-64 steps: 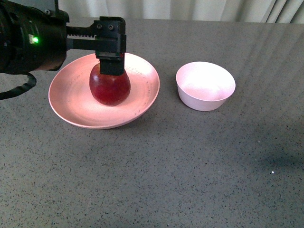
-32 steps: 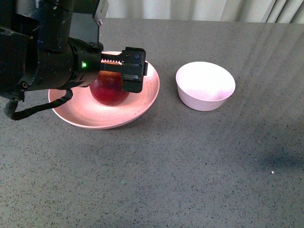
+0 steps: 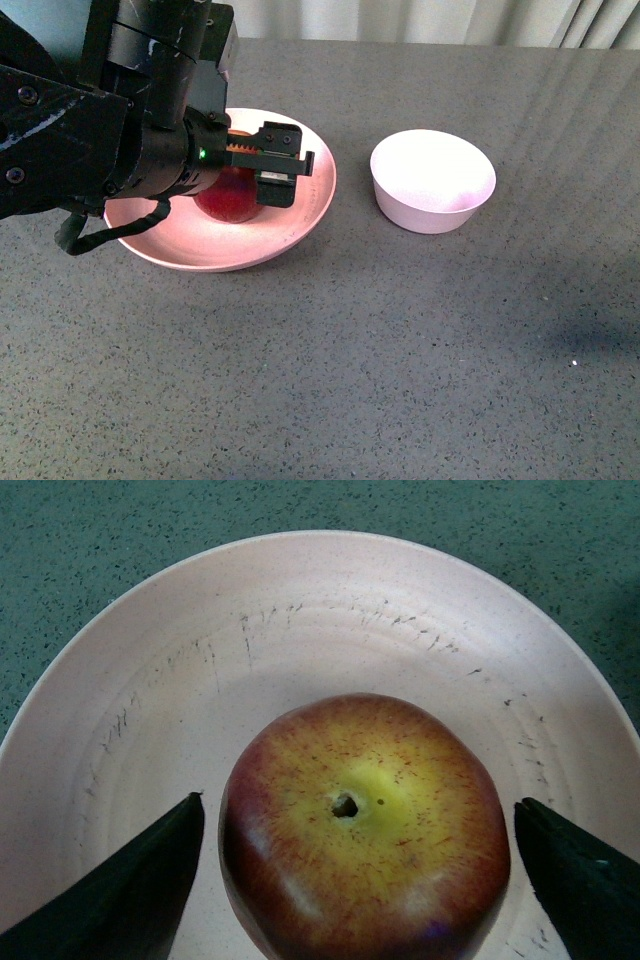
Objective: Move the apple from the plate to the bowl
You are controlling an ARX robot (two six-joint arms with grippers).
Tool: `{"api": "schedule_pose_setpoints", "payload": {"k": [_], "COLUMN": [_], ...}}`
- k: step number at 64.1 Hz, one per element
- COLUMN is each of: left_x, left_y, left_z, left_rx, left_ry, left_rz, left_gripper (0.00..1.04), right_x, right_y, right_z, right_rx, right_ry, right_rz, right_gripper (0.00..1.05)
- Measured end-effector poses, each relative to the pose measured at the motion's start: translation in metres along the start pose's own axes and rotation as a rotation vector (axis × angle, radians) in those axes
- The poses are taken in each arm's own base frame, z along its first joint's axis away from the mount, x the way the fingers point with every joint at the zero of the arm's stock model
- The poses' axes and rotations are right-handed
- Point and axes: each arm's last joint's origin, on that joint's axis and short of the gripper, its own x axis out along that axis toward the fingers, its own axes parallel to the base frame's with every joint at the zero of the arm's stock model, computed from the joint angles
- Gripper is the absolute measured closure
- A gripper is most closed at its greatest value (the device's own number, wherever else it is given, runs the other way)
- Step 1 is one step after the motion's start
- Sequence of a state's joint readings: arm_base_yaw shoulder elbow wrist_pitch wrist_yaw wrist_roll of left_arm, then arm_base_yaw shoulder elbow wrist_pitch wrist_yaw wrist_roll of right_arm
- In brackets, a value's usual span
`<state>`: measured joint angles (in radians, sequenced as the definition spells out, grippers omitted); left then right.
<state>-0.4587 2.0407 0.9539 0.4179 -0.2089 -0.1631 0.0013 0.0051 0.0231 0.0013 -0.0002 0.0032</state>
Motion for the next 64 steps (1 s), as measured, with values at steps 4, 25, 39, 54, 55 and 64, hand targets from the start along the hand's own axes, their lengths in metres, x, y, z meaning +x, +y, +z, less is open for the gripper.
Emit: {"api": "schedule_pose_setpoints", "payload": {"k": [4,25,39,54,55,64], "left_x": [0.000,-0.012,-0.028,-0.033,-0.033,-0.032], "left_y": [-0.002,-0.020,-0.053,-0.094,-0.096,-0.115], "left_z": [0.000,0.006,0.039,0.057,0.057,0.054], "left_rx": [0.003,0.030,0.062,0.120,0.123,0.166], "left_ry": [0.002,-0.038,-0.130,-0.180,-0.179,-0.171], "left_rz": [0.005,-0.035,-0.139,-0.238,-0.243,-0.290], "left_gripper": [0.31,0.34,0.34,0.34,0.34,0.34], "right_x": [0.000,0.000,0.000,0.000,0.000,0.000], "right_y": [0.000,0.000,0.000,0.000,0.000,0.000], "right_z": [0.000,0.000,0.000,0.000,0.000,0.000], "right_rx": [0.000,0.000,0.000,0.000,0.000,0.000], "right_ry": [0.000,0.000,0.000,0.000,0.000,0.000], "right_rz": [0.000,0.000,0.000,0.000,0.000,0.000], "right_gripper": [0.09,0.09,0.09,0.09,0.09,0.09]}}
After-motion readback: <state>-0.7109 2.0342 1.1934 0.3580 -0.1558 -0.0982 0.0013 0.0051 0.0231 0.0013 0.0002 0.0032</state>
